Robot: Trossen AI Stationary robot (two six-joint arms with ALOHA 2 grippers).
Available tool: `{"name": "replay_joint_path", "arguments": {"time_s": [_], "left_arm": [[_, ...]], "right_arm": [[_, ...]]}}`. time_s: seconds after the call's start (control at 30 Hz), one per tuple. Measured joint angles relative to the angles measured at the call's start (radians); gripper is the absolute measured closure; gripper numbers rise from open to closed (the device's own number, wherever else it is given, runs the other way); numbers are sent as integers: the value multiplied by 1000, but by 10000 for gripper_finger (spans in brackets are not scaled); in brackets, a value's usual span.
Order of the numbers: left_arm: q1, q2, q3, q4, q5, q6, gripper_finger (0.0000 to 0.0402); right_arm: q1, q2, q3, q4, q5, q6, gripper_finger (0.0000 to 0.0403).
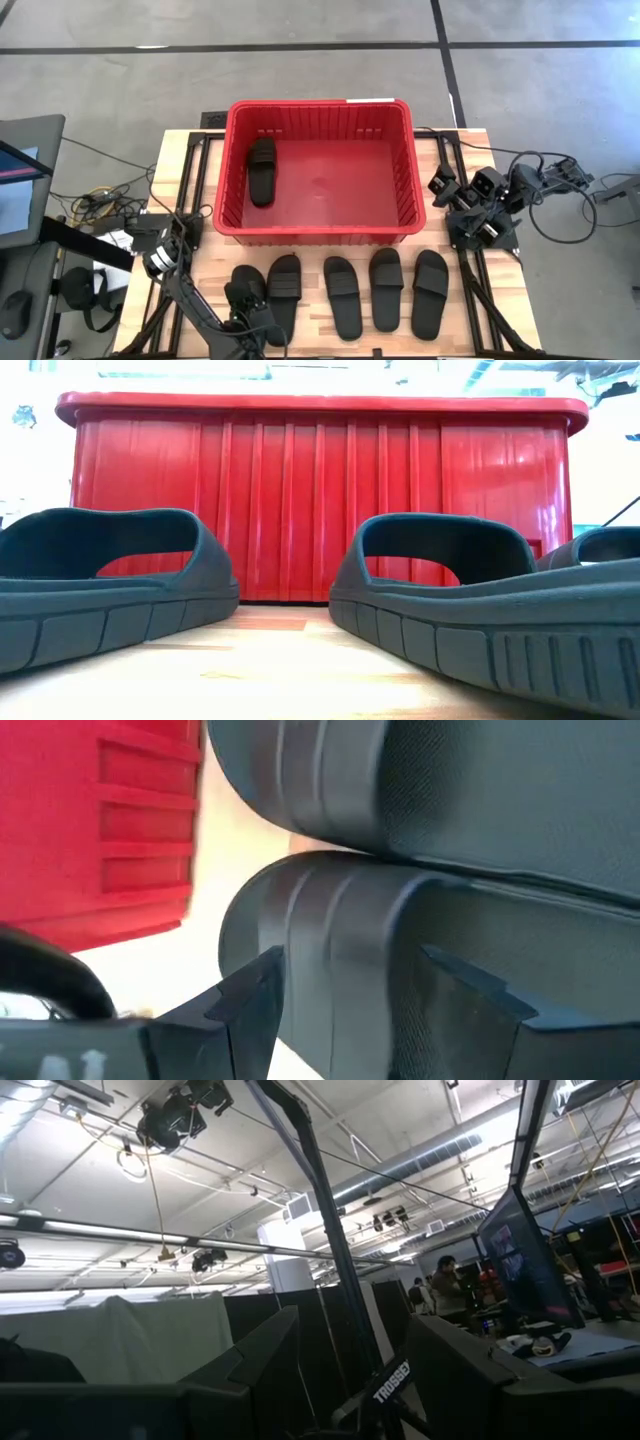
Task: Pick and place slides into bin
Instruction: Put the black slides into the red bin
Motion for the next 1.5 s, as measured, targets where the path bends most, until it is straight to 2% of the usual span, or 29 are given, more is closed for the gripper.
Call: {"name": "replay_joint_path", "arguments": {"time_s": [0.17,0.37,0.47,0.73,1.1,1.5], "left_arm": [[1,2,-53,46,12,-20,191],[3,2,-60,-15,7,-56,207],[5,2,-60,-11,4,-67,245],[7,2,-60,-21,12,-106,388],[7,-39,32,-9,29,-105,398],[0,-241,107,-13,80,-105,400]], "right_arm": [[0,0,0,-2,0,-1,230],[0,0,0,-2,0,-2,230],[0,0,0,-2,0,-2,230],[0,0,0,-2,0,-22,230],[0,0,0,-8,0,-22,230],[0,0,0,-25,0,-21,230]]}}
